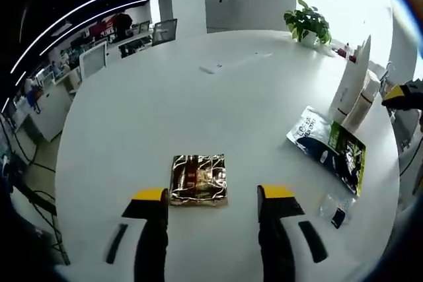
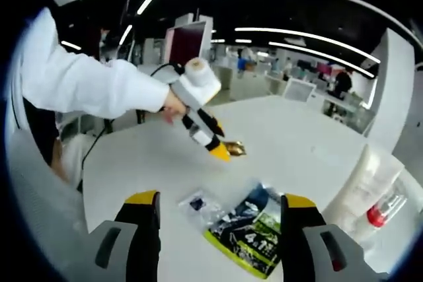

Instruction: Arrange the skincare products in the storage area until every visible bottle or jar stands upright without overlapping.

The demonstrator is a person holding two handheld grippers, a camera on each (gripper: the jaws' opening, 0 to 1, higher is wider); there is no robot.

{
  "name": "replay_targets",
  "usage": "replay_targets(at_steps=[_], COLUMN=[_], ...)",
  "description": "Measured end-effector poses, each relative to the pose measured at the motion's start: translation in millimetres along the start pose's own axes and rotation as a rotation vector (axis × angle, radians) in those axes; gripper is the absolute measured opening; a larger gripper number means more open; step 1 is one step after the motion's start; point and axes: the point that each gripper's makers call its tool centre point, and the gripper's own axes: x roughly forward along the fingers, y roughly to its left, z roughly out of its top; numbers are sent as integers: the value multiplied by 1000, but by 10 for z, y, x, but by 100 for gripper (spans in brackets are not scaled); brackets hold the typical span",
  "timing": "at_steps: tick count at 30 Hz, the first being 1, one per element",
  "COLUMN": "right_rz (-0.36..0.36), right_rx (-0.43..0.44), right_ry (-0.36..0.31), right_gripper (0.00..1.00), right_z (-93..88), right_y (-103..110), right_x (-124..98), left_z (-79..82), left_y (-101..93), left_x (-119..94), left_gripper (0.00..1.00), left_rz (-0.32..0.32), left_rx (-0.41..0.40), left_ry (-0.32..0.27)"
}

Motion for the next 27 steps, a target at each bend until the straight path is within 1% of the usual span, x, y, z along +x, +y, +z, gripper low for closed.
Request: replay_targets(at_steps=[4,7,11,12,21,27], right_rz=[1,4,4,4,6,8], right_rx=[1,4,11,11,1,2], right_ry=[-1,2,5,5,23,24], right_gripper=[71,71,71,71,70,70], right_z=[5,-1,-10,-10,-44,-42], right_y=[-2,-1,-10,-10,-3,3], right_x=[-2,-3,-2,-1,9,10], left_z=[-39,-34,-50,-33,-61,-54], left_y=[39,84,85,86,87,152], left_x=[79,135,154,157,151,165], left_gripper=[49,49,49,48,48,41], left_rz=[5,10,13,9,-16,-16], left_rx=[-5,-4,14,9,-19,-22], left_ry=[24,33,44,37,73,84])
